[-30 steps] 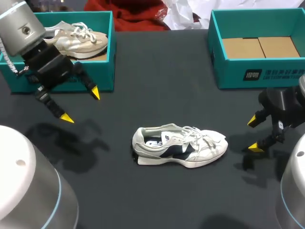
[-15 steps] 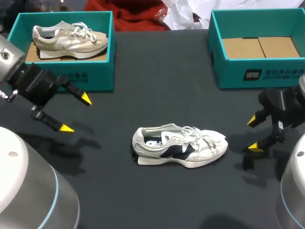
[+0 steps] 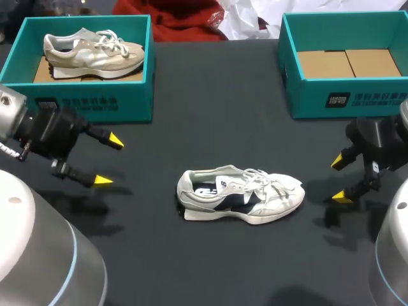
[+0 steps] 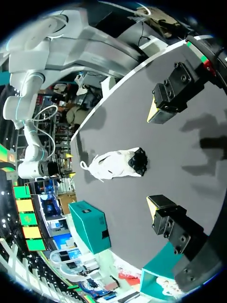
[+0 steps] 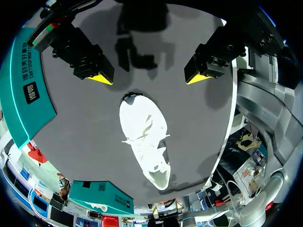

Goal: Take the shoe out of the shoebox, open the shoe tongue, remove and reinsert the insole, then place the shoe into the shoebox

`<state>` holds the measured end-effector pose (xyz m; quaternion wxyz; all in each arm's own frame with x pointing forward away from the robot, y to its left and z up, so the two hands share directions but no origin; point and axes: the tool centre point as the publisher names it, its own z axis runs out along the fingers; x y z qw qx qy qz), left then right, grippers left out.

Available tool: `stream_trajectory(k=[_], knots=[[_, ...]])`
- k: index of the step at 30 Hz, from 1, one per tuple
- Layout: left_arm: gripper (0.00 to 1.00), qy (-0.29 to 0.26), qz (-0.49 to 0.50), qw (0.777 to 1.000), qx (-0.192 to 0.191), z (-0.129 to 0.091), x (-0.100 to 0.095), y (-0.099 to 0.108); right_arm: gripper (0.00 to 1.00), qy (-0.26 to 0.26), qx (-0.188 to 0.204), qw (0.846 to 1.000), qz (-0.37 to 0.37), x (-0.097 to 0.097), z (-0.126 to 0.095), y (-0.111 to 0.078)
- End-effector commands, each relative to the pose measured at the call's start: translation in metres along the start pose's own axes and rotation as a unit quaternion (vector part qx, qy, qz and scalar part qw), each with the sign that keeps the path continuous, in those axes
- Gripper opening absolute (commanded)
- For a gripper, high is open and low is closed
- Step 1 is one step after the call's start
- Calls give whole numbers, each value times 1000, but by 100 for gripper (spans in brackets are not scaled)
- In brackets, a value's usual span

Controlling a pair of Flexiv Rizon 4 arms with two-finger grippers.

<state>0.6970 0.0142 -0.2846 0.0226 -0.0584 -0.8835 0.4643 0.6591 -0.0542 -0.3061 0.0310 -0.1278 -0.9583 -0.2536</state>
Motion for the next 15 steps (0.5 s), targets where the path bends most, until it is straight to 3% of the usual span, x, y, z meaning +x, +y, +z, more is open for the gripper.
stream_trajectory(k=[1, 5, 15], knots=[[100, -16, -12, 999, 42, 14, 6, 17, 100, -2, 1, 1000, 0, 2, 0, 0], [100, -12, -39, 997, 68, 17, 12, 21, 100, -2, 1, 1000, 0, 2, 0, 0], [100, -15, -56, 997, 59, 15, 12, 23, 100, -2, 1, 1000, 0, 2, 0, 0]])
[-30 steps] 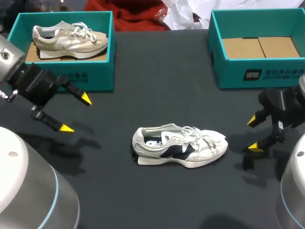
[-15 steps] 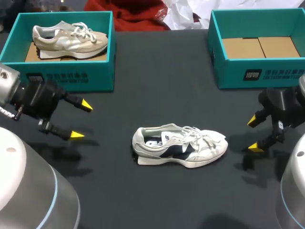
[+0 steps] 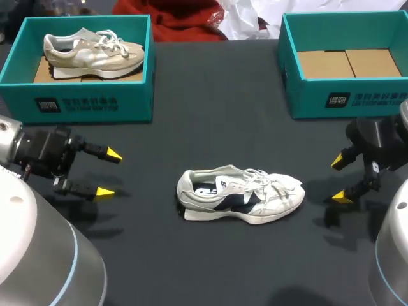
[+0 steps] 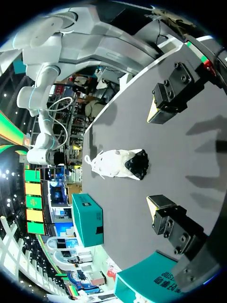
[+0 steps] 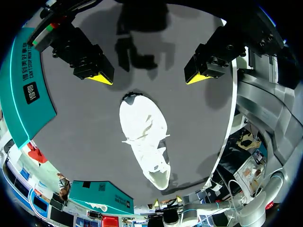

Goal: Take the shoe out of the shoebox, open the shoe tongue, remove and reinsert the insole, then place the shoe into the shoebox

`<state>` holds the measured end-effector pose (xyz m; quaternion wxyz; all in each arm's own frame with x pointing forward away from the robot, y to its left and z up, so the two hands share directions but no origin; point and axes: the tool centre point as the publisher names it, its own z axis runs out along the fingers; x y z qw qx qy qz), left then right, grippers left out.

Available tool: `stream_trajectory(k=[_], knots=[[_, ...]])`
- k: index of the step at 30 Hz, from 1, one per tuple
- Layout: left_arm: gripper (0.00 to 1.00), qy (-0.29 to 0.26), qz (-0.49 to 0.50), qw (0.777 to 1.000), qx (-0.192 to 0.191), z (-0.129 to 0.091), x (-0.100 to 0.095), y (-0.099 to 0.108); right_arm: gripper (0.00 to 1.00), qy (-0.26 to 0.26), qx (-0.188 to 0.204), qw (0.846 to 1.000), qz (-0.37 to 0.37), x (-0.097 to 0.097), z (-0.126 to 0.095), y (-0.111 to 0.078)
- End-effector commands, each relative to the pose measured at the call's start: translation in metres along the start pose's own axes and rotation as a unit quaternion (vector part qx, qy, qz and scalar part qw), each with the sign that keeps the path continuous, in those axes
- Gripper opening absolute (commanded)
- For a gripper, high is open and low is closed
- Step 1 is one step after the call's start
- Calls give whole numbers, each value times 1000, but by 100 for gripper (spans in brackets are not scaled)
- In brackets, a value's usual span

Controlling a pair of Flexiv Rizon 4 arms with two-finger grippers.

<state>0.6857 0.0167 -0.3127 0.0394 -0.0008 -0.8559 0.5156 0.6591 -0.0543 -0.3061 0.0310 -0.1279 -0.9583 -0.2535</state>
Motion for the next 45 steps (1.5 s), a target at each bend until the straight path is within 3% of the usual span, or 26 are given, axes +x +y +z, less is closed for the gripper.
stream_trajectory(k=[1, 9, 14, 24, 31, 45], knots=[[100, 0, 0, 1000, -2, 0, 0, -1, 100, -2, 1, 1000, 0, 2, 0, 0], [100, -18, -20, 999, 47, 5, -11, 32, 100, -2, 1, 1000, 0, 2, 0, 0], [100, -26, -21, 996, 88, 5, -10, 36, 100, -2, 1, 1000, 0, 2, 0, 0], [100, -23, -20, 995, 90, 4, -8, 35, 100, -2, 1, 1000, 0, 2, 0, 0], [100, -30, -23, 994, 99, 18, -16, 50, 100, -2, 1, 1000, 0, 2, 0, 0], [100, -38, -11, 995, 97, 25, -19, 54, 100, -2, 1, 1000, 0, 2, 0, 0]])
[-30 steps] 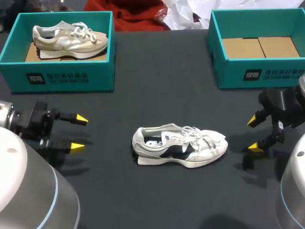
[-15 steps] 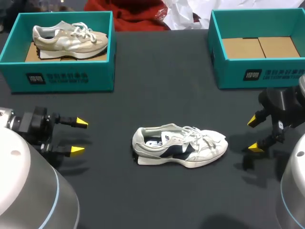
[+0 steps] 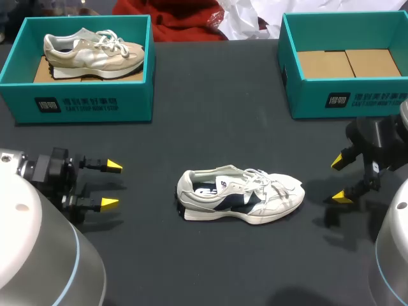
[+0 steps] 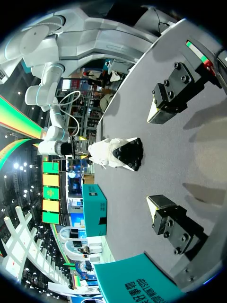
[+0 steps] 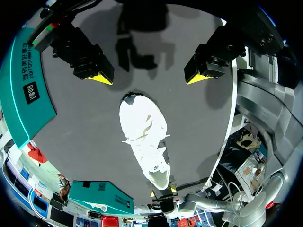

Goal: Take the shoe out of the shoebox, open the shoe tongue, remove and reinsert the insole, then place the shoe into the shoebox

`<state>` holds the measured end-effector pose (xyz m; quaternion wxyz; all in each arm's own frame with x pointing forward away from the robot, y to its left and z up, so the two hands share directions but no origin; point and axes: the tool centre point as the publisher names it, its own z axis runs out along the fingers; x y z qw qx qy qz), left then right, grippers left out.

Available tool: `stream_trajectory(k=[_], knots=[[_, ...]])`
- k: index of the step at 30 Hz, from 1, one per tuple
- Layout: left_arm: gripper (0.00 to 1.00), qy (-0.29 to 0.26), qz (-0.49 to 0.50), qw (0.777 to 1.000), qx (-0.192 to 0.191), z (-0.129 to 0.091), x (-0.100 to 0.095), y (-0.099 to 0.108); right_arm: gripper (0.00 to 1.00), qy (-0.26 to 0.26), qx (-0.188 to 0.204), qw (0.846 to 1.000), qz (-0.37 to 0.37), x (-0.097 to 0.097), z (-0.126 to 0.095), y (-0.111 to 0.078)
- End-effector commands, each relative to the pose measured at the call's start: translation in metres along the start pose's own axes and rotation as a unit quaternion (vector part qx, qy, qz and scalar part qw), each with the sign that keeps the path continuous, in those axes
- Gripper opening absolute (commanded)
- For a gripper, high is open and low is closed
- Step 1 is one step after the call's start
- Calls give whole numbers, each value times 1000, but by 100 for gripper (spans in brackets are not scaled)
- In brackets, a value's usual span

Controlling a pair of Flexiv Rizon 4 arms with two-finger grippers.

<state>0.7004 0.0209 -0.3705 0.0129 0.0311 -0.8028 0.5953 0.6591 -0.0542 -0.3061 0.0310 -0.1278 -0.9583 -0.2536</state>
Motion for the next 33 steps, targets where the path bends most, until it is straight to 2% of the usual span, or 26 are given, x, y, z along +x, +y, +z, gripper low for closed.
stream_trajectory(k=[1, 14, 33], knots=[[100, -1, 0, 1000, 0, 3, -1, 2, 100, -2, 1, 1000, 0, 2, 0, 0], [100, -8, 5, 1000, -11, 28, 2, 4, 100, -2, 1, 1000, 0, 2, 0, 0], [100, -20, -14, 1000, 7, 63, 4, 4, 100, -2, 1, 1000, 0, 2, 0, 0]])
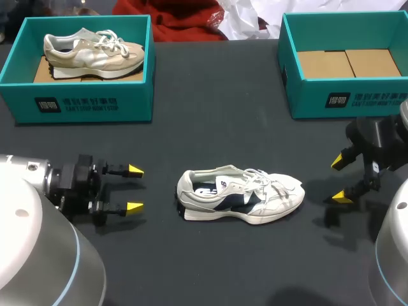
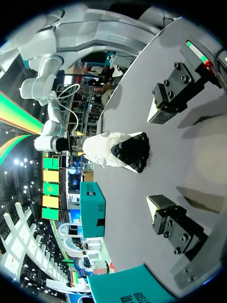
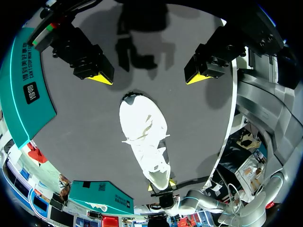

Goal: Take the shoe out of the shoebox, open the shoe tongue, remove and reinsert the insole, then place the shoe into the shoebox

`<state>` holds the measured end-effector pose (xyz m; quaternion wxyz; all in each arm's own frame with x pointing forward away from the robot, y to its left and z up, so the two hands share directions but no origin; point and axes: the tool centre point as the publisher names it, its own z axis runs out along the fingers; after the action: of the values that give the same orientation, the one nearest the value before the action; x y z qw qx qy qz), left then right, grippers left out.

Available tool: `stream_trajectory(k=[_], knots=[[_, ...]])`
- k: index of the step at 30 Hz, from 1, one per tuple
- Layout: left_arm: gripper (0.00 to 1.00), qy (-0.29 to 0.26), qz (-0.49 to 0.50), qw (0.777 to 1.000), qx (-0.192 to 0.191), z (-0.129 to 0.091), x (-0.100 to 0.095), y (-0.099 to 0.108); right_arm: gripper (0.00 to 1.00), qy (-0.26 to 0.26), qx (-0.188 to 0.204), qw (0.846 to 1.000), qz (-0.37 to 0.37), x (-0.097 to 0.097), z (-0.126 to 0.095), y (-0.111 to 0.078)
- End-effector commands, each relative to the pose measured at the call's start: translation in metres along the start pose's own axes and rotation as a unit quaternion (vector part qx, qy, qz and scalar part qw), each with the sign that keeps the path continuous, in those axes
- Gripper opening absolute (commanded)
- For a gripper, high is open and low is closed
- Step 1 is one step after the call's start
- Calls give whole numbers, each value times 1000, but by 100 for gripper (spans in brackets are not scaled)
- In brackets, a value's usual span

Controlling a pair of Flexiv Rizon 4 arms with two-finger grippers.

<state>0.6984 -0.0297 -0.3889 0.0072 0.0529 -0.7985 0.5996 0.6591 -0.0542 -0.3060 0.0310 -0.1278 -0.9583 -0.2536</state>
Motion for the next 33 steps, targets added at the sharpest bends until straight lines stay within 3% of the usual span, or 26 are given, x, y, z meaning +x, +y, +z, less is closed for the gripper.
stream_trajectory(k=[1, 33], knots=[[100, -2, 0, 1000, 1, 11, 3, 1, 100, -2, 1, 1000, 0, 2, 0, 0], [100, -8, -3, 1000, 4, 62, 26, -6, 100, -2, 1, 1000, 0, 2, 0, 0]])
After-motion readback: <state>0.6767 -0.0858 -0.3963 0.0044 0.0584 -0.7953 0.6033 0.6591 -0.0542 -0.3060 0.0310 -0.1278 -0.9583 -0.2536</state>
